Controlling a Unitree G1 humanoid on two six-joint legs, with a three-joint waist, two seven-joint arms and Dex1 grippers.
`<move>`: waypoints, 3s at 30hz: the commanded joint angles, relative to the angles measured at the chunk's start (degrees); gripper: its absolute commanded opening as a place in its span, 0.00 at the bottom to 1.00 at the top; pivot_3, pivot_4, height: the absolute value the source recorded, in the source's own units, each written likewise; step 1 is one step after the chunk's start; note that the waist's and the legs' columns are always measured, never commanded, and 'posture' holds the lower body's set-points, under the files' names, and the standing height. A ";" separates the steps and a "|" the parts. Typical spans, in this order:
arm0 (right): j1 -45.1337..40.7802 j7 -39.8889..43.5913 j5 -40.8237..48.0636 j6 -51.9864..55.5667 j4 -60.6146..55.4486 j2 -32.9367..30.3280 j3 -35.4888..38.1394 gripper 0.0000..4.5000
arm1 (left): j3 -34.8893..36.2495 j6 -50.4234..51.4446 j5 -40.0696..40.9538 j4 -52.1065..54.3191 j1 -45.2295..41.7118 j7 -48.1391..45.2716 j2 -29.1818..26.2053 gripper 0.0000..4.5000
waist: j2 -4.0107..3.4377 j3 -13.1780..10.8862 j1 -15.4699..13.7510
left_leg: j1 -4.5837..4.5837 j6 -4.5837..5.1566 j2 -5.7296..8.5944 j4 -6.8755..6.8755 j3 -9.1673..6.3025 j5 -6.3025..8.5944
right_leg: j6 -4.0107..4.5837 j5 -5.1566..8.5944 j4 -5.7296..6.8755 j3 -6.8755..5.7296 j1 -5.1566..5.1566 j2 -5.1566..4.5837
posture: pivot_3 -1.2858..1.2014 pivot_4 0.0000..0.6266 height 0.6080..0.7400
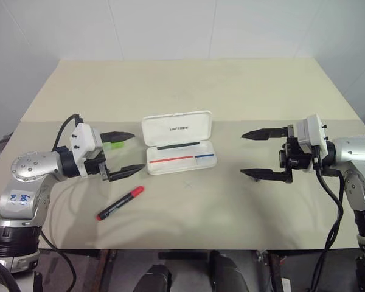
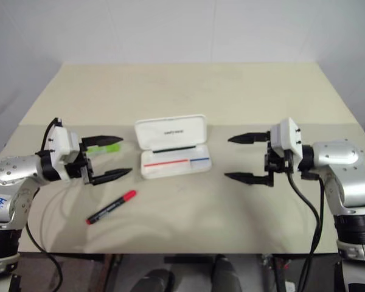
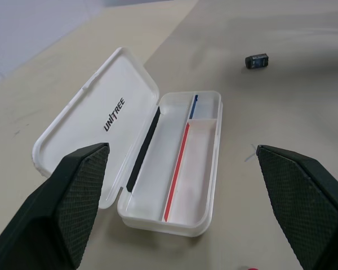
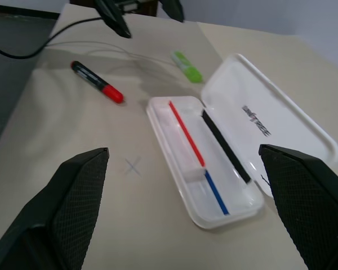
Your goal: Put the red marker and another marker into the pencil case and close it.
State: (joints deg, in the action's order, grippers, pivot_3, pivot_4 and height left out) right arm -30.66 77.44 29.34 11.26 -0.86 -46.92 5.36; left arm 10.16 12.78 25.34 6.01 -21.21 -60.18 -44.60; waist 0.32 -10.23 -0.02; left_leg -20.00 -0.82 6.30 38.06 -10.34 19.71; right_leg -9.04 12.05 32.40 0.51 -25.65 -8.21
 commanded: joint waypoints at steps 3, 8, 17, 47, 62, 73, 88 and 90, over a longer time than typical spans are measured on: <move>-0.70 0.29 -1.61 -3.73 1.35 -0.47 1.04 1.00 | 0.65 -1.69 -0.42 -1.17 -1.81 -1.77 -2.23 0.99 | 0.00 0.00 -0.04 | 0.02 -0.09 -0.09 0.00 0.00 0.04 | 0.08 -0.04 -0.04 0.00 0.00 0.16 | 0.52 0.24 1.00; 0.49 -1.63 -2.22 -3.37 1.70 0.89 0.64 1.00 | 0.78 -0.90 0.16 0.53 0.33 -1.66 -2.12 0.99 | 0.00 0.00 -0.05 | 0.02 -0.10 -0.12 -0.01 0.06 0.08 | 0.10 -0.04 -0.06 0.00 -0.02 0.18 | 0.52 0.24 1.00; -2.86 -3.59 -3.18 -3.24 1.62 7.83 -4.10 1.00 | 1.15 2.24 -0.29 7.07 7.05 0.07 -3.04 0.99 | 0.00 0.00 0.10 | 0.25 -0.22 -0.36 -0.04 0.33 0.15 | 0.21 -0.09 0.02 0.28 -0.01 0.48 | 0.52 0.24 1.00; 0.14 -7.35 -4.79 -5.64 -0.30 16.83 -8.71 1.00 | -13.61 5.63 -14.06 1.25 -1.40 4.84 -0.51 0.62 | 0.00 0.00 0.09 | 0.55 -0.26 -0.52 -0.09 0.75 0.20 | 0.31 -0.16 0.10 0.66 0.01 0.76 | 0.52 0.24 1.00; 0.38 -9.17 -4.98 -6.24 -0.47 18.67 -8.75 1.00 | -17.87 3.53 -19.44 -4.59 -4.33 4.84 1.30 0.62 | 0.00 0.00 0.09 | 0.58 -0.25 -0.52 -0.09 0.79 0.20 | 0.31 -0.16 0.11 0.69 0.01 0.77 | 0.52 0.24 1.00; 0.87 -10.45 -4.66 -6.05 -1.38 18.88 -8.61 1.00 | -20.13 2.37 -20.83 -8.97 -8.66 4.04 4.15 0.62 | 0.00 0.00 0.20 | 0.60 -0.25 -0.52 -0.08 0.82 0.20 | 0.32 -0.16 0.12 0.72 0.01 0.78 | 0.52 0.24 1.00; 0.44 -10.86 -4.36 -5.41 -1.82 18.38 -8.37 1.00 | -21.83 -2.85 -24.36 -8.58 -7.45 1.75 3.17 0.01 | 0.00 0.00 0.10 | 0.65 -0.22 -0.53 -0.09 0.89 0.22 | 0.31 -0.16 0.13 0.80 0.02 0.78 | 0.52 0.24 1.00; 0.37 -10.89 -4.36 -5.32 -1.84 18.37 -8.38 1.00 | -21.76 -2.84 -24.52 -8.57 -7.28 1.77 3.14 0.01 | 0.00 0.00 0.10 | 0.66 -0.22 -0.52 -0.08 0.90 0.22 | 0.31 -0.17 0.14 0.81 0.02 0.78 | 0.52 0.24 1.00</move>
State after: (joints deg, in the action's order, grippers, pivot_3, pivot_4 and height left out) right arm -29.84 66.72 23.97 6.26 -0.33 -28.28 -4.07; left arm -11.71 10.14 1.63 -3.08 -28.91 -58.27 -40.70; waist 0.33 -10.23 0.08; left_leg -19.32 -1.04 5.77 37.97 -9.43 19.92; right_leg -8.74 11.88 32.55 1.33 -25.63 -7.42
